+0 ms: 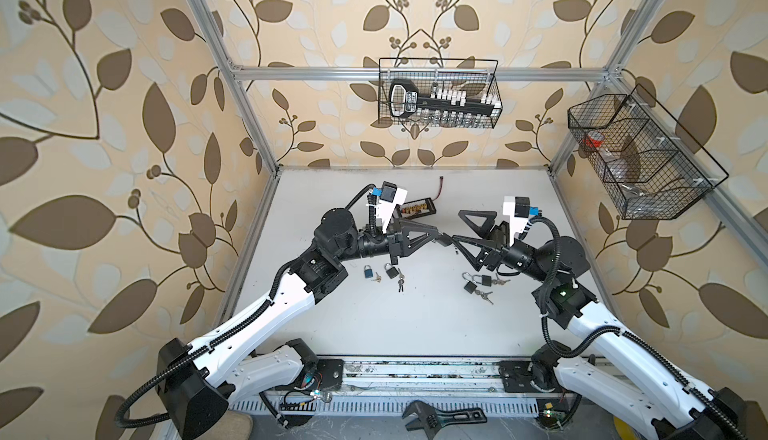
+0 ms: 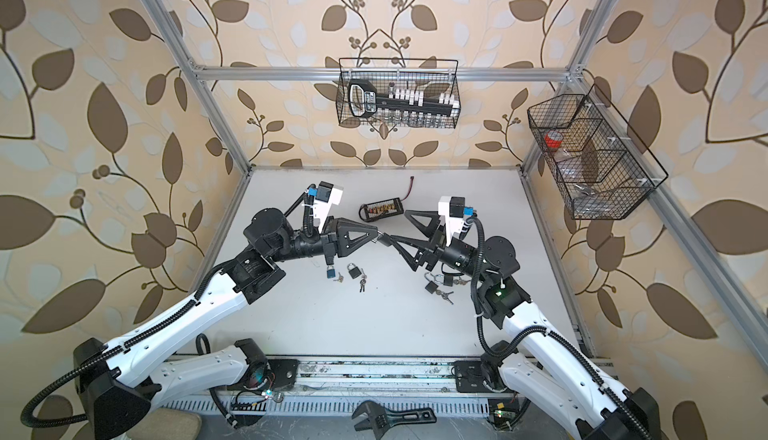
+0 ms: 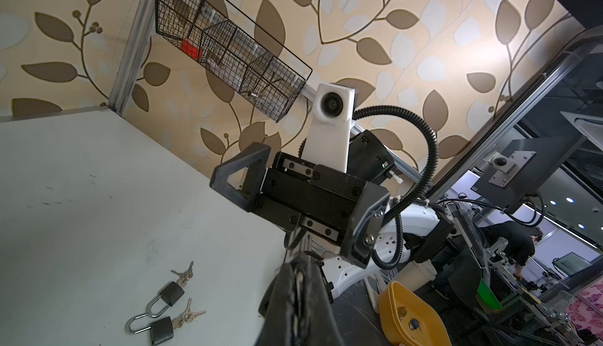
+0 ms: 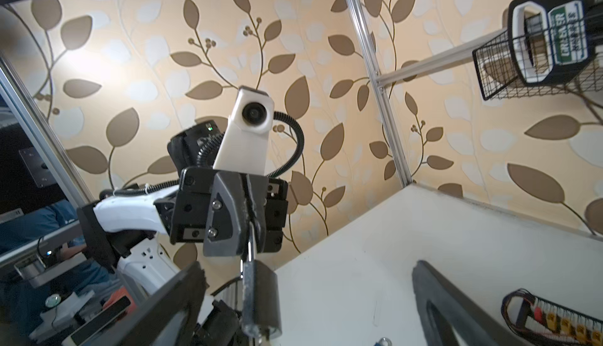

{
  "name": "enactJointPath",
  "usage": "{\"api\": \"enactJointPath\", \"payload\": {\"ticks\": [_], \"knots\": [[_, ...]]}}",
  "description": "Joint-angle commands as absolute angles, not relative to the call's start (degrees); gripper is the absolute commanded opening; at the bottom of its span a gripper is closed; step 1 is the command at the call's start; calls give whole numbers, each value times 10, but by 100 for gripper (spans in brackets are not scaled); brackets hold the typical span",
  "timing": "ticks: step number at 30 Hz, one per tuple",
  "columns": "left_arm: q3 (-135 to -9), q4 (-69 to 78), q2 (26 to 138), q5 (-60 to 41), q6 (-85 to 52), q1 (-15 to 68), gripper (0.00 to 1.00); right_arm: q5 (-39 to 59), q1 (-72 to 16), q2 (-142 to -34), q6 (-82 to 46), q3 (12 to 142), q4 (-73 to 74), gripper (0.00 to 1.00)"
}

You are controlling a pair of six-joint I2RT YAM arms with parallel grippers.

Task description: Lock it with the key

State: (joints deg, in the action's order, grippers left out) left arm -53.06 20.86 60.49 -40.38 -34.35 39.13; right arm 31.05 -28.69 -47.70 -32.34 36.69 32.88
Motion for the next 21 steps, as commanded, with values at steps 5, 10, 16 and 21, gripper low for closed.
{"api": "enactJointPath", "payload": {"ticks": [5, 10, 16, 21], "knots": [[-536, 299, 619, -411, -372, 404, 0, 418, -288, -482, -291, 369, 369, 90], [-540, 302, 624, -415, -372, 410, 0, 434, -289, -495, -294, 368, 367, 77], [-538, 310, 627, -417, -374, 411, 0, 445, -289, -506, -303, 370, 367, 57], [-536, 308, 625, -413, -369, 410, 0, 450, -289, -504, -314, 362, 370, 39]]}}
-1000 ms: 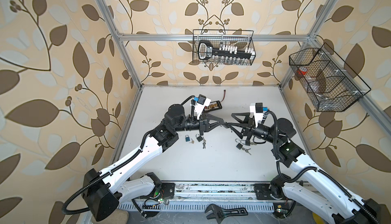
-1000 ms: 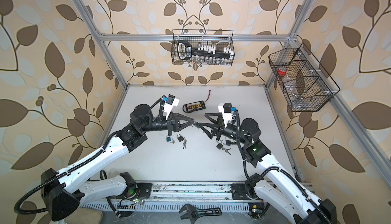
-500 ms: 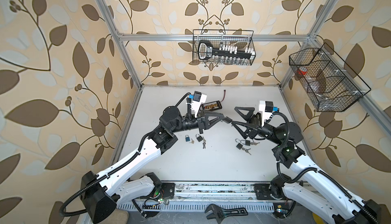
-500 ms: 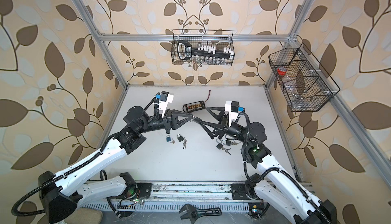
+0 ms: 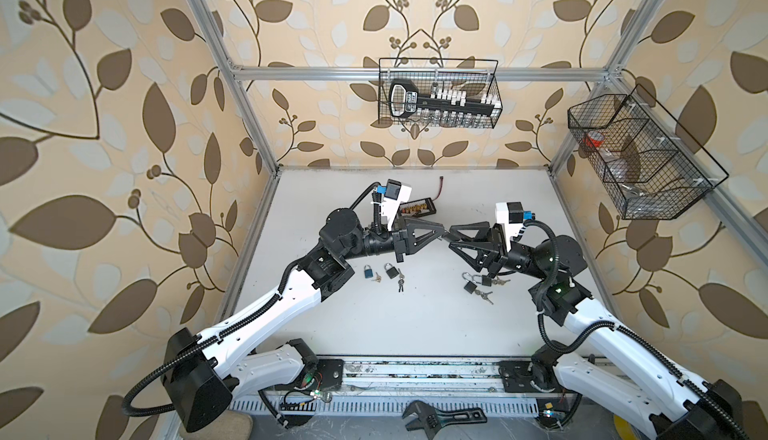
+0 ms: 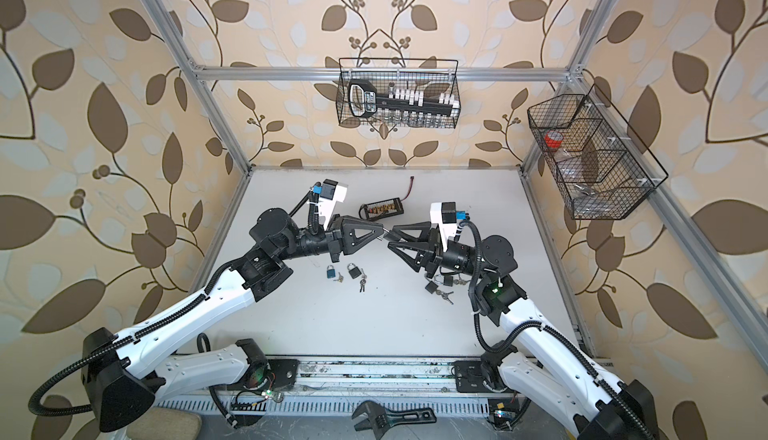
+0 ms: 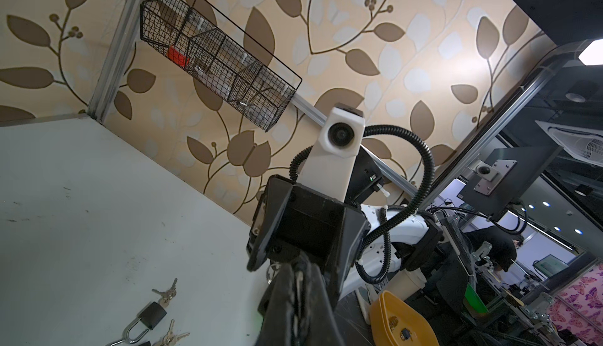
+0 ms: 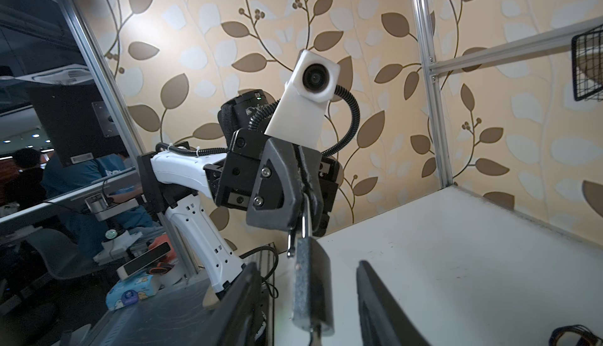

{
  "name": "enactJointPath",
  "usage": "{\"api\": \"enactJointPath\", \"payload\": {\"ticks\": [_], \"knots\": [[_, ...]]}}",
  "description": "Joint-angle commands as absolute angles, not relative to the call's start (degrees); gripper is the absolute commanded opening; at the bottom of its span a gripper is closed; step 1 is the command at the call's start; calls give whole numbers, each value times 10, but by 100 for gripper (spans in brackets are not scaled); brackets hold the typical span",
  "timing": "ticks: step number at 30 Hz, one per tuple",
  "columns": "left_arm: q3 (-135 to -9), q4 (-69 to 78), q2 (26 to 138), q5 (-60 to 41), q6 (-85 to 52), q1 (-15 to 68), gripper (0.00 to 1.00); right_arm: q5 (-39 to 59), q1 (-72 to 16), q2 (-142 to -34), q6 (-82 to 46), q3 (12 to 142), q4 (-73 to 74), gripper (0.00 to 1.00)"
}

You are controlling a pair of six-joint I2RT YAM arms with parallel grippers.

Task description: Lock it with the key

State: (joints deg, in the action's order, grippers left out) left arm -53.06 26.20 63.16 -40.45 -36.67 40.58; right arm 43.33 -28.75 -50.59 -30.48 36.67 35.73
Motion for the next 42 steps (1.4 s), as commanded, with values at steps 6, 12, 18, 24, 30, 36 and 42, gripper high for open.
{"api": "enactJointPath", "payload": {"ticks": [6, 12, 18, 24, 30, 36, 42], "knots": [[-536, 304, 620, -398, -360, 410, 0, 460, -289, -496, -342, 356, 375, 21], [-560, 287, 621, -408, -347, 410, 0, 484, -289, -497, -402, 369, 392, 1], [-576, 276, 613, -424, -335, 410, 0, 512, -290, -488, -453, 390, 407, 0], [-569, 298, 611, -453, -344, 410, 0, 548, -302, -494, -477, 422, 421, 0], [-574, 293, 621, -475, -335, 423, 0, 535, -322, -500, -466, 434, 423, 0], [-572, 266, 636, -467, -305, 461, 0, 510, -327, -512, -456, 444, 421, 0], [-543, 284, 659, -445, -307, 509, 0, 467, -327, -523, -382, 503, 332, 0]]}}
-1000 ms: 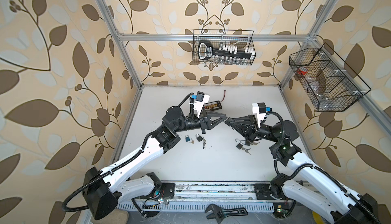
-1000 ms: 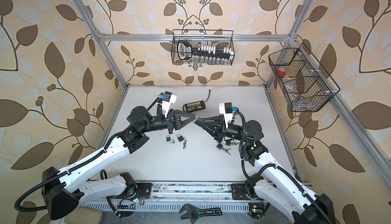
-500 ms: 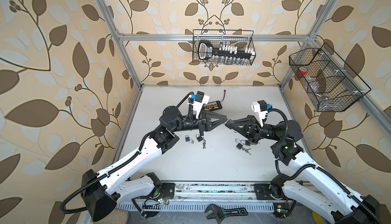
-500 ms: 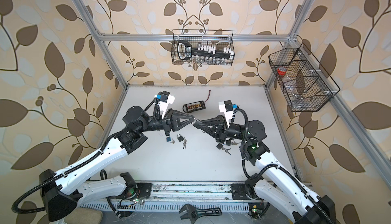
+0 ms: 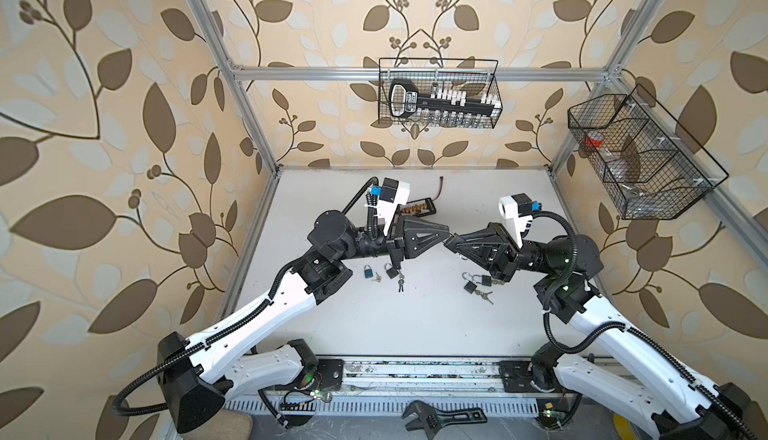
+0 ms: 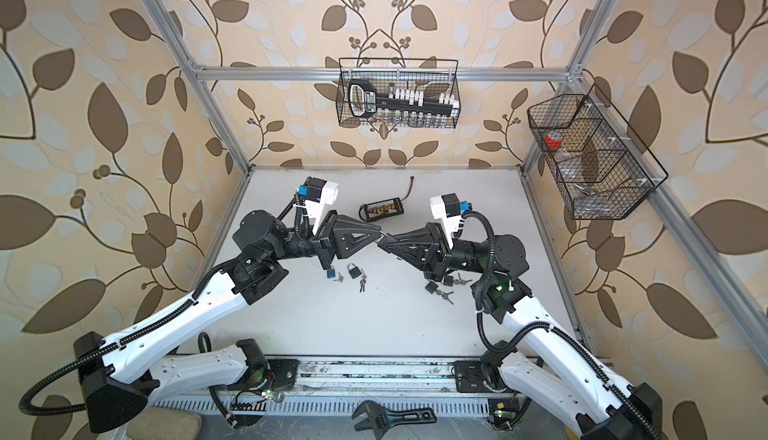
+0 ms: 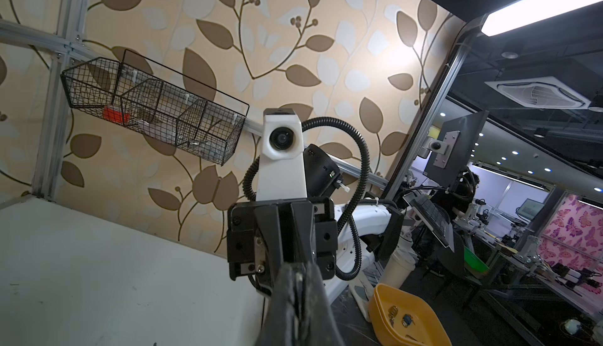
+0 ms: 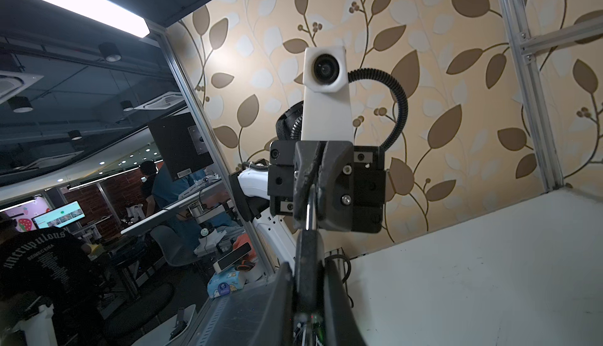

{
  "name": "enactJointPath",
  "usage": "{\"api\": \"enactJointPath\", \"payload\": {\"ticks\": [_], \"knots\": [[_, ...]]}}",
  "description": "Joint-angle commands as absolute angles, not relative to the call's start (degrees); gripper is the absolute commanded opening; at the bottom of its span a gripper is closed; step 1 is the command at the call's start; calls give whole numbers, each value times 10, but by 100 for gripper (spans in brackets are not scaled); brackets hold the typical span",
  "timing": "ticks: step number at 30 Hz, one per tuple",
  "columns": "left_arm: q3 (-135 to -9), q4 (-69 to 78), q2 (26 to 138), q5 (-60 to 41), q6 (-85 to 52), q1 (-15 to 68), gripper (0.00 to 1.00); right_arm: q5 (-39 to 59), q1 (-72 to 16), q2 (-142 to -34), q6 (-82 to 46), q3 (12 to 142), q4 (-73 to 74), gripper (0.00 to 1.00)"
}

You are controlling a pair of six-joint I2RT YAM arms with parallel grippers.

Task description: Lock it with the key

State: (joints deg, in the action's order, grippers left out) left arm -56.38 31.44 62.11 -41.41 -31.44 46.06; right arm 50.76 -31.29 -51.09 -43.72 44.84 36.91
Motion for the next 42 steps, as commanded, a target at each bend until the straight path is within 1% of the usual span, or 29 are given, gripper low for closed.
{"api": "enactJointPath", "payload": {"ticks": [1, 4, 6, 10, 13, 15, 18, 23, 25, 28, 30, 31, 34, 36, 38, 42], "knots": [[-540, 284, 660, -439, -307, 517, 0, 451, -327, -523, -357, 518, 300, 0], [-530, 288, 662, -427, -307, 531, 0, 409, -327, -517, -302, 548, 233, 0], [-528, 288, 665, -425, -306, 535, 0, 398, -327, -516, -286, 556, 220, 0], [-529, 287, 671, -422, -306, 536, 0, 408, -327, -518, -284, 559, 218, 0], [-524, 286, 656, -398, -305, 534, 0, 419, -328, -510, -278, 552, 209, 0], [-511, 292, 632, -373, -307, 521, 0, 416, -327, -499, -258, 552, 178, 0], [-504, 293, 601, -376, -322, 481, 0, 396, -327, -475, -218, 552, 120, 1], [-503, 276, 567, -393, -338, 434, 0, 358, -326, -441, -150, 561, 15, 28], [-499, 272, 556, -394, -344, 423, 0, 322, -326, -421, -136, 554, -4, 34], [-489, 275, 547, -397, -358, 409, 0, 282, -325, -397, -138, 535, -8, 37], [-487, 282, 546, -404, -363, 407, 0, 297, -324, -399, -152, 528, -8, 39], [-487, 286, 547, -408, -365, 407, 0, 322, -323, -406, -159, 525, -8, 39], [-486, 301, 551, -421, -371, 407, 0, 449, -323, -444, -187, 519, 8, 41], [-482, 317, 554, -428, -378, 407, 0, 496, -324, -457, -228, 505, 56, 42], [-479, 336, 560, -441, -387, 407, 0, 489, -324, -455, -262, 487, 106, 42], [-471, 358, 568, -445, -394, 407, 0, 478, -323, -456, -280, 476, 127, 42]]}}
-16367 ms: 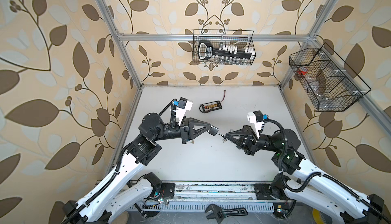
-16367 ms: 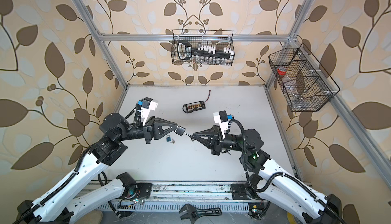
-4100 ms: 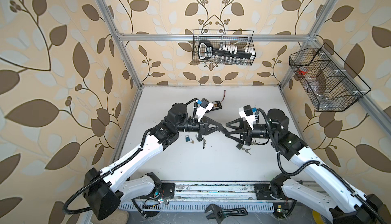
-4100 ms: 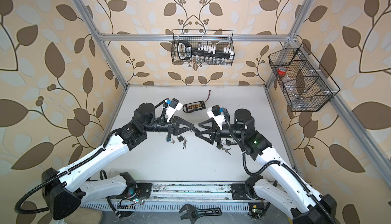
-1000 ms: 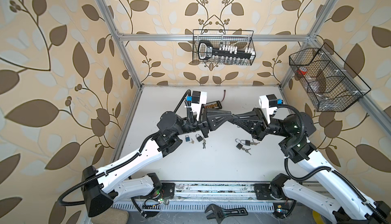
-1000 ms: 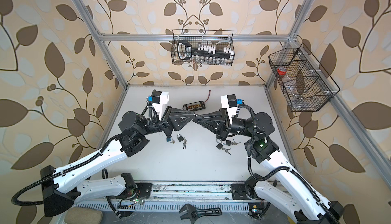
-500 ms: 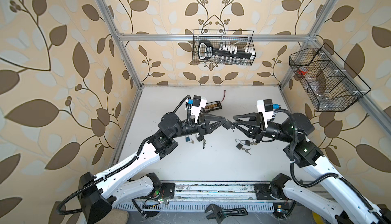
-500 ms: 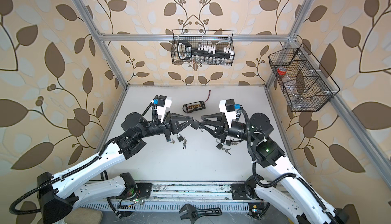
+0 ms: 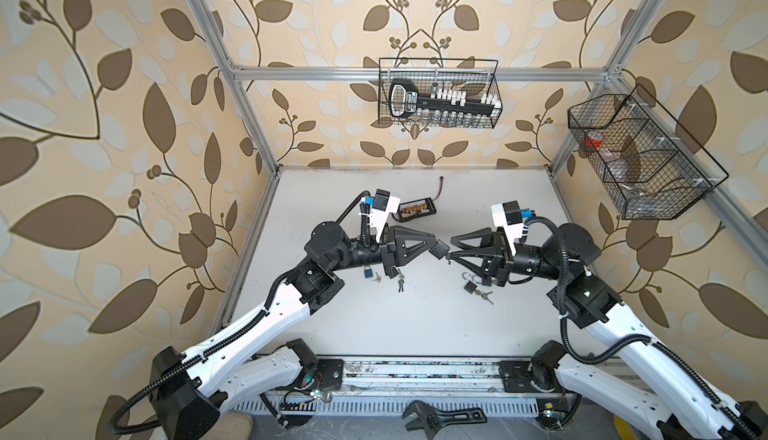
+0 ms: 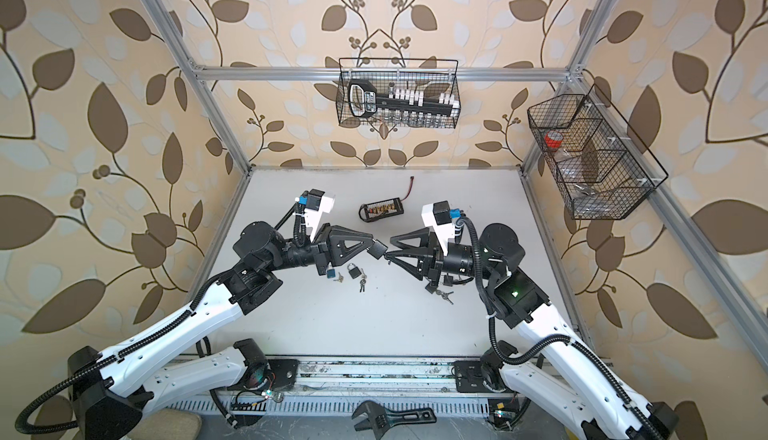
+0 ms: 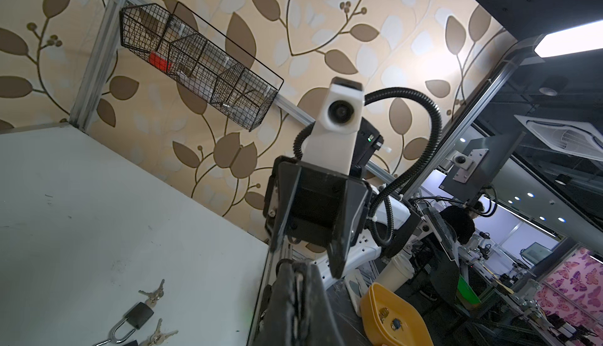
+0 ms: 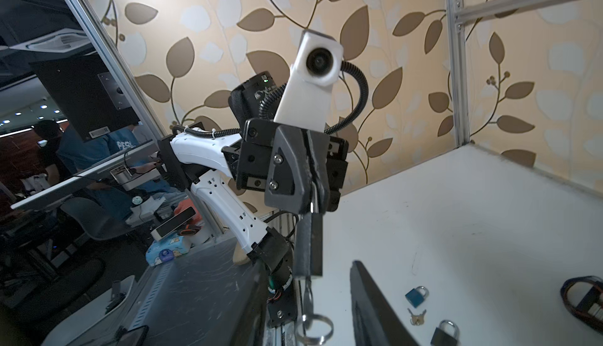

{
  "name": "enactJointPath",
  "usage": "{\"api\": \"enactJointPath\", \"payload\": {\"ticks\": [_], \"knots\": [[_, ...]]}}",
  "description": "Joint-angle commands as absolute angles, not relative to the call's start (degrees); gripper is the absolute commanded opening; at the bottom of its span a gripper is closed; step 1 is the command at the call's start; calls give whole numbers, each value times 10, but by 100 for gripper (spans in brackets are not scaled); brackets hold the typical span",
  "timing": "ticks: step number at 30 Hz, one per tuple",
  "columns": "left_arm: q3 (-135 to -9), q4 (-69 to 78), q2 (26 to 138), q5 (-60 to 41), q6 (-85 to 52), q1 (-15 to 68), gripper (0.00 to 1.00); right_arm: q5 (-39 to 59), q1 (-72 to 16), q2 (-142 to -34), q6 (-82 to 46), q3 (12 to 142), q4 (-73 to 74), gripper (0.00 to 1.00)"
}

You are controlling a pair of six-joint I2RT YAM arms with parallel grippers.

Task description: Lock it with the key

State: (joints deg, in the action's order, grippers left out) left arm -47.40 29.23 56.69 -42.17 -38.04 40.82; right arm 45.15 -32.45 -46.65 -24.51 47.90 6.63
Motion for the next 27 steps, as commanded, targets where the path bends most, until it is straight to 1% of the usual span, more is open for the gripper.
{"api": "enactJointPath", "payload": {"ticks": [1, 6, 8, 16, 19, 23, 27], "knots": [[-472, 359, 570, -445, -395, 407, 0, 479, -323, -453, -289, 468, 140, 42], [-480, 349, 575, -441, -387, 407, 0, 482, -323, -435, -309, 426, 163, 40], [-487, 344, 579, -442, -383, 407, 0, 486, -323, -429, -310, 413, 163, 37], [-505, 339, 590, -452, -380, 407, 0, 489, -323, -442, -292, 415, 141, 33], [-499, 338, 585, -450, -381, 407, 0, 495, -323, -450, -293, 416, 148, 27], [-489, 324, 568, -437, -373, 407, 0, 489, -323, -450, -293, 417, 150, 12], [-484, 302, 553, -416, -360, 407, 0, 483, -323, -448, -289, 415, 149, 2]]}}
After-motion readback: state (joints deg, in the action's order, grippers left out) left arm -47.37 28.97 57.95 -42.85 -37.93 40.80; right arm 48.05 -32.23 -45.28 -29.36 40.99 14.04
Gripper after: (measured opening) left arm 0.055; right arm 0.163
